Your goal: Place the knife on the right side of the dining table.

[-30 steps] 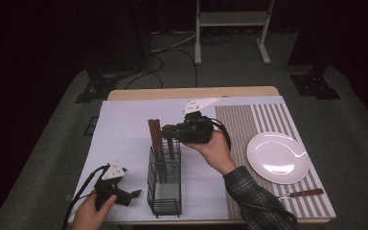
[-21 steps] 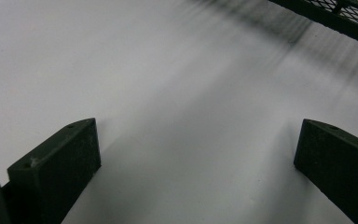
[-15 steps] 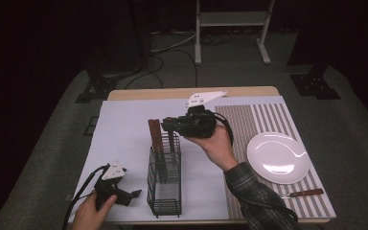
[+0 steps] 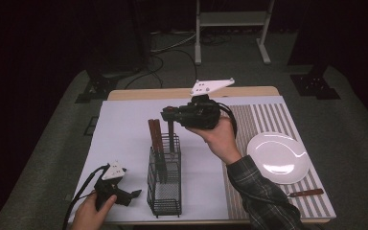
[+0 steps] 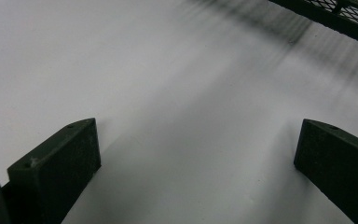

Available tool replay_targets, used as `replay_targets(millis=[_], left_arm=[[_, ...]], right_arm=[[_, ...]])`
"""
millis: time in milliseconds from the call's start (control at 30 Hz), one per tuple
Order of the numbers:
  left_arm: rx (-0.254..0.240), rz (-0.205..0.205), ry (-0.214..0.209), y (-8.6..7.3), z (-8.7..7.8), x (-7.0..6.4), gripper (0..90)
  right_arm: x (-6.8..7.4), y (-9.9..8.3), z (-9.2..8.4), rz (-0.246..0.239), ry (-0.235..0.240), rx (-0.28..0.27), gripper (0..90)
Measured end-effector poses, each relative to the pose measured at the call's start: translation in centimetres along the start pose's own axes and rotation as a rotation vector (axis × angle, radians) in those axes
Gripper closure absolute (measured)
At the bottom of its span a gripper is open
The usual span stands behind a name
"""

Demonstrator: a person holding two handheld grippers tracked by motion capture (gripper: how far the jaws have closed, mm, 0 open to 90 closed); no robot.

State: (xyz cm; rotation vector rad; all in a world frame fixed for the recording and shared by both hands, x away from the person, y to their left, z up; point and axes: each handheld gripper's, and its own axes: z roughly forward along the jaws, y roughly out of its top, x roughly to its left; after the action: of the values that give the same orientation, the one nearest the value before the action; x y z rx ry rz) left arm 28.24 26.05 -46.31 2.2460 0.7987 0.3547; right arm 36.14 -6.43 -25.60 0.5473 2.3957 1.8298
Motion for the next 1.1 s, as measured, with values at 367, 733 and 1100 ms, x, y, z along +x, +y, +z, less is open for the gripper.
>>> replay_targets(millis=[367, 733, 1100], left_arm=[[0.0, 0.001, 0.0, 0.0, 0.0, 0.0, 0.0], [0.0, 0.0, 0.0, 0.0, 0.0, 0.0, 0.0], [0.0, 0.0, 0.0, 0.0, 0.0, 0.0, 0.0]], right_arm=[[0.4, 1.9, -1.4, -0.027, -0.017, -0.045, 79.3], [0.1, 3.4, -3.6, -0.04, -0.068, -0.089, 79.4], [-1.5, 3.5, -6.6, -0.035, -0.176, -0.13, 79.5]])
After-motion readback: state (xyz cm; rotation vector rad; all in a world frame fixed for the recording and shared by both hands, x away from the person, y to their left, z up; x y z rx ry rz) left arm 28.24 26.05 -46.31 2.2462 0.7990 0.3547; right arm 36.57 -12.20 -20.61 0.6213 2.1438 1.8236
